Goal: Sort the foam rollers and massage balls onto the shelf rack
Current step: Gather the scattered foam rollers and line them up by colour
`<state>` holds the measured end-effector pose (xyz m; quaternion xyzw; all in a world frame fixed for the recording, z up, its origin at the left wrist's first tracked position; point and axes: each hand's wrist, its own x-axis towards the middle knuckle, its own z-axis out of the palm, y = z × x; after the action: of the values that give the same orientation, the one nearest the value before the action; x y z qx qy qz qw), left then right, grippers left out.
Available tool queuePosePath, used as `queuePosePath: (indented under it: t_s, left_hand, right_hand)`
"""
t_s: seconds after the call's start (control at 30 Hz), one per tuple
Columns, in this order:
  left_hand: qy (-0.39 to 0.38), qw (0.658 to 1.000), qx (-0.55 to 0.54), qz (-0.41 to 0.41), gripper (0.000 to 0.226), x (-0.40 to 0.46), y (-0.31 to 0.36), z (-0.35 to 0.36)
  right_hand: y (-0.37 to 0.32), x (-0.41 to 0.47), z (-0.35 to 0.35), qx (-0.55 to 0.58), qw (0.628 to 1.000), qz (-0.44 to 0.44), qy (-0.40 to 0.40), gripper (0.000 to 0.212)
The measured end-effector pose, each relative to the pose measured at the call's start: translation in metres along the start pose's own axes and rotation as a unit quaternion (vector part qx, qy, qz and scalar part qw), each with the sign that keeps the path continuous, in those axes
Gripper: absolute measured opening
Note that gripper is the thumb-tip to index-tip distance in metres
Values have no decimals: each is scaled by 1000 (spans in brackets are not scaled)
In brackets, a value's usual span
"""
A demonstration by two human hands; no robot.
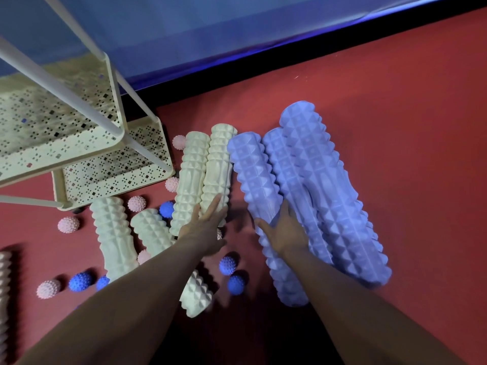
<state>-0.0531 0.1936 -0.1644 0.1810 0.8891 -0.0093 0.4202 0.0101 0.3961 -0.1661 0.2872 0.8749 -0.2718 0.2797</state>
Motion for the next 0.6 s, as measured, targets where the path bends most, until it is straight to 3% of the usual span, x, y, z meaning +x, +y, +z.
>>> queuePosePath:
  t_s: [0.23, 0.43, 0.53, 0.6]
  left_hand:
    - [-8, 1000, -23, 0, 95, 0, -6, 1]
    - [-15, 1000, -19, -7, 93, -1, -6, -3]
    - [-19, 1000, -19, -8, 92, -3, -8, -3]
    - [-22, 999, -23, -9, 93, -2, -8, -3]
  right_hand:
    - [5, -8, -5, -81, 997, 15, -10, 84]
    - [15, -16, 9, -90, 990, -64, 83, 59]
    - [29, -24, 21, -77, 983, -162, 43, 68]
    - [34, -24, 26, -85, 980, -179, 10, 82]
